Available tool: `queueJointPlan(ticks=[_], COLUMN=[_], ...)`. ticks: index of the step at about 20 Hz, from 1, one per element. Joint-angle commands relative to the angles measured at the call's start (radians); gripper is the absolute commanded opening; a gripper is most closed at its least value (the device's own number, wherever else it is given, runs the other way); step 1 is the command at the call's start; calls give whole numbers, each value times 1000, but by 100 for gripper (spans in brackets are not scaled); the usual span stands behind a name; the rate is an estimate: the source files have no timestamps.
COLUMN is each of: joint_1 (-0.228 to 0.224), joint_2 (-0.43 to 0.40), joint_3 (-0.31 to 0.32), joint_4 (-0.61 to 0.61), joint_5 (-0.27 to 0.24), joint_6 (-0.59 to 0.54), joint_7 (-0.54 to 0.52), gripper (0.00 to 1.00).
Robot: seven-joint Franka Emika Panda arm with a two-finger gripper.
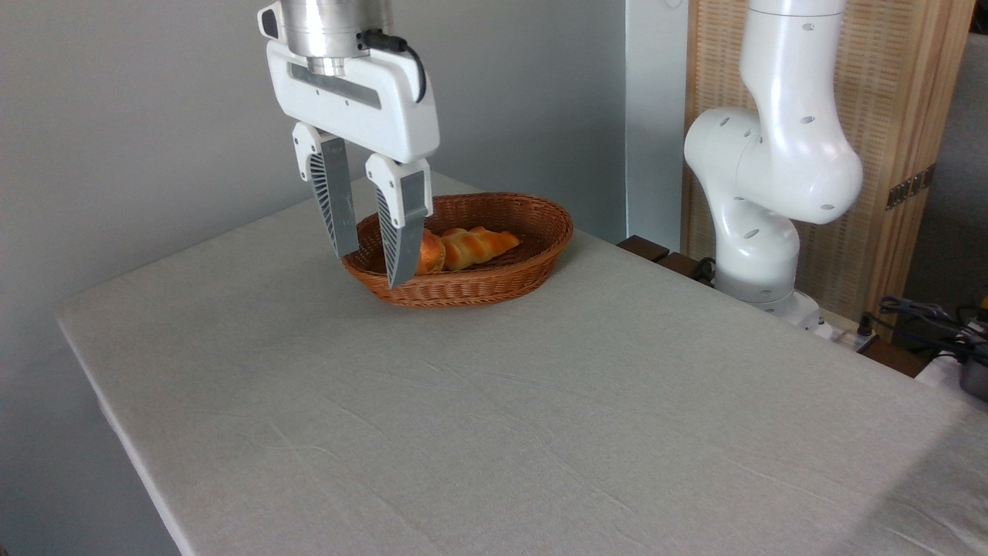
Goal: Put bread into the basket
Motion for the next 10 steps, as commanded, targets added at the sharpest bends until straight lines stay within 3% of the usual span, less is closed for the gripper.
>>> queueJointPlan(ticks=[1, 3, 7, 10], joint_1=[79, 110, 111, 111], joint_2=[38, 63, 118, 132], joint_3=[-58, -100, -157, -161], joint_4=[103, 130, 156, 177], joint_5=[3, 4, 13, 41], joint_6=[-102, -117, -117, -120], joint_7=[6, 0, -46, -89], gripper=[100, 100, 100, 100])
